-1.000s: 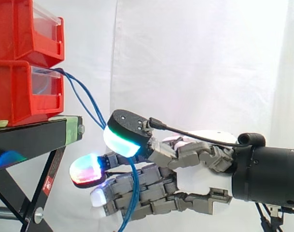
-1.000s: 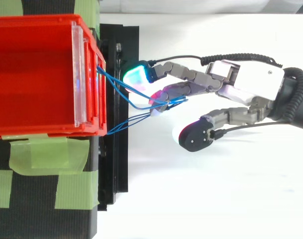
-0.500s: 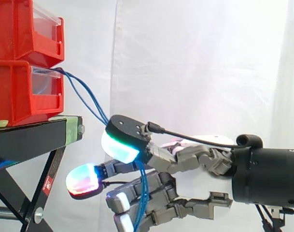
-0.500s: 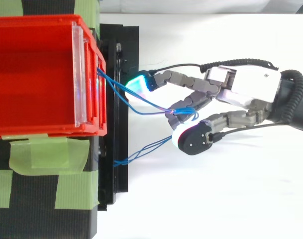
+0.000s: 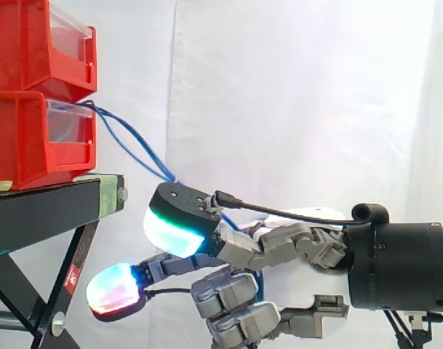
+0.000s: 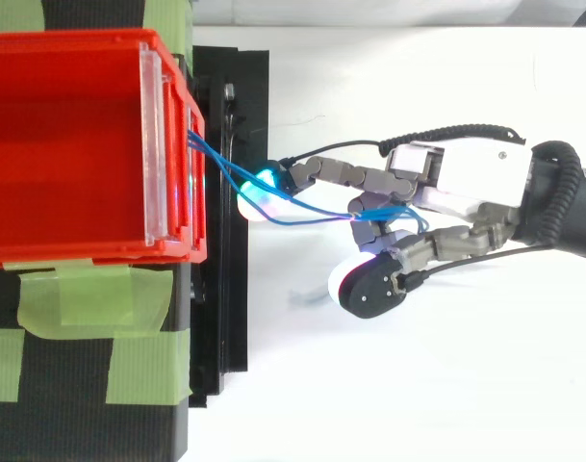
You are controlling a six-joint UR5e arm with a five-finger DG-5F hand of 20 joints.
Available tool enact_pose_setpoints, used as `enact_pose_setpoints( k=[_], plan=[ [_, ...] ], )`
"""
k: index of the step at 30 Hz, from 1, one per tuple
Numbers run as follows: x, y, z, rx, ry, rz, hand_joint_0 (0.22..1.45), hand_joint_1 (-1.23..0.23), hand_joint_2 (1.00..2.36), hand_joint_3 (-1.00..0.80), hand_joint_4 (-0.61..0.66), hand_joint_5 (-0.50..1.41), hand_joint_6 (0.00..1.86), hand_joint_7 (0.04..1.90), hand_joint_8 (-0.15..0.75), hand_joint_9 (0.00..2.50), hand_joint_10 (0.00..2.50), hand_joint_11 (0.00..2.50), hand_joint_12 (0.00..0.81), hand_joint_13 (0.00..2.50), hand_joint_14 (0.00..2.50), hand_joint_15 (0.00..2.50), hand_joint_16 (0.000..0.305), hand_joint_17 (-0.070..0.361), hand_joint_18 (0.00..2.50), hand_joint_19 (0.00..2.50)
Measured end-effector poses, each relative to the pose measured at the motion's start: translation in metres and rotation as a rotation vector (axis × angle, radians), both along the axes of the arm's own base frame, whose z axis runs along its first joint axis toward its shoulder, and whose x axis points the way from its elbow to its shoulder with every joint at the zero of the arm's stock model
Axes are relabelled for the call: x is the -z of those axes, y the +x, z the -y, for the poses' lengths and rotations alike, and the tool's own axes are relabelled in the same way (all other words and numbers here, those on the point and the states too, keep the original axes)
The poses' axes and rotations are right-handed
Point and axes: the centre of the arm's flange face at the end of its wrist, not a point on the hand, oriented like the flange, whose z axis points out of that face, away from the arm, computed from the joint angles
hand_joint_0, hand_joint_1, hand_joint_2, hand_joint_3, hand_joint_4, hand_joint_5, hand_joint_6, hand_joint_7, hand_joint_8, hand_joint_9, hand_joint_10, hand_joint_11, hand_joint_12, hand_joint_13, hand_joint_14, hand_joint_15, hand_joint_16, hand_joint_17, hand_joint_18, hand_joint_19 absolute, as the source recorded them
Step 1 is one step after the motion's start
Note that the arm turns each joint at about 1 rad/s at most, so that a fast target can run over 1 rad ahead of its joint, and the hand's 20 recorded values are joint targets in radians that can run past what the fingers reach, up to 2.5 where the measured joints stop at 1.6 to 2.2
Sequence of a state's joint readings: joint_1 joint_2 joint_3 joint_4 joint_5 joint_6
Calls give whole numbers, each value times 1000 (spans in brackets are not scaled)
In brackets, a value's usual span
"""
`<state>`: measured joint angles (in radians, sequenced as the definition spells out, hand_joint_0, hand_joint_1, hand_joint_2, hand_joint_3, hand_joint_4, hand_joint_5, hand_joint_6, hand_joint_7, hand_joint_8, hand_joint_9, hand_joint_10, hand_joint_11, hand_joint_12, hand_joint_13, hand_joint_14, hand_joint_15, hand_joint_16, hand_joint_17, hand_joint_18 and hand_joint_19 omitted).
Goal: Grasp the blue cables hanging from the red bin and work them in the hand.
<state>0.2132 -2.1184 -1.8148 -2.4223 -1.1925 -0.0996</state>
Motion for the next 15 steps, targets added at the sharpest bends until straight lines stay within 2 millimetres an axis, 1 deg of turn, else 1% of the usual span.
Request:
enact_pose_setpoints(
  k=[2,3,4,5,7,9,11,12,13,14,15],
  plan=[
    [0,0,0,-2,1,-1,782,-546,1000,-996,209,-248,7,731,331,534,1819,1566,422,800,1631,1367,53,119,1052,1535],
    [0,0,0,-4,2,-2,783,-546,1000,-996,213,-242,7,734,338,525,1883,1584,423,784,1768,1370,52,117,1078,1584],
    [0,0,-1,-7,2,-3,784,-546,1000,-993,214,-239,8,736,333,504,2064,1585,417,761,1937,1357,52,116,1133,1680],
    [0,0,-1,-11,2,-5,784,-546,1000,-995,215,-237,7,737,332,500,2085,1586,421,749,2035,1367,52,117,1135,1715],
    [1,-1,-2,-22,3,-9,788,-547,1001,-994,218,-230,8,738,341,464,2394,1634,417,702,2349,1366,49,111,1198,1874],
    [1,-1,-3,-30,3,-11,788,-547,1000,-986,221,-225,7,744,337,437,2500,1671,411,674,2500,1385,49,110,1247,1984],
    [1,-1,-3,-36,3,-12,790,-548,1000,-990,225,-215,7,744,339,412,2500,1714,408,655,2500,1415,49,109,1229,1942],
    [1,-1,-3,-38,3,-12,790,-548,1000,-987,226,-215,7,746,335,393,2500,1715,413,666,2500,1439,50,112,1209,1797],
    [1,-1,-3,-41,4,-12,789,-549,1000,-985,226,-211,7,747,338,380,2500,1740,406,664,2500,1470,50,112,1198,1758],
    [1,-1,-3,-43,4,-13,790,-548,1001,-989,228,-202,7,750,334,375,2500,1753,406,673,2500,1471,51,114,1181,1646],
    [1,-1,-3,-46,4,-13,790,-549,1000,-988,229,-195,7,751,329,370,2500,1790,411,699,2500,1503,51,115,1117,1410]
  ],
)
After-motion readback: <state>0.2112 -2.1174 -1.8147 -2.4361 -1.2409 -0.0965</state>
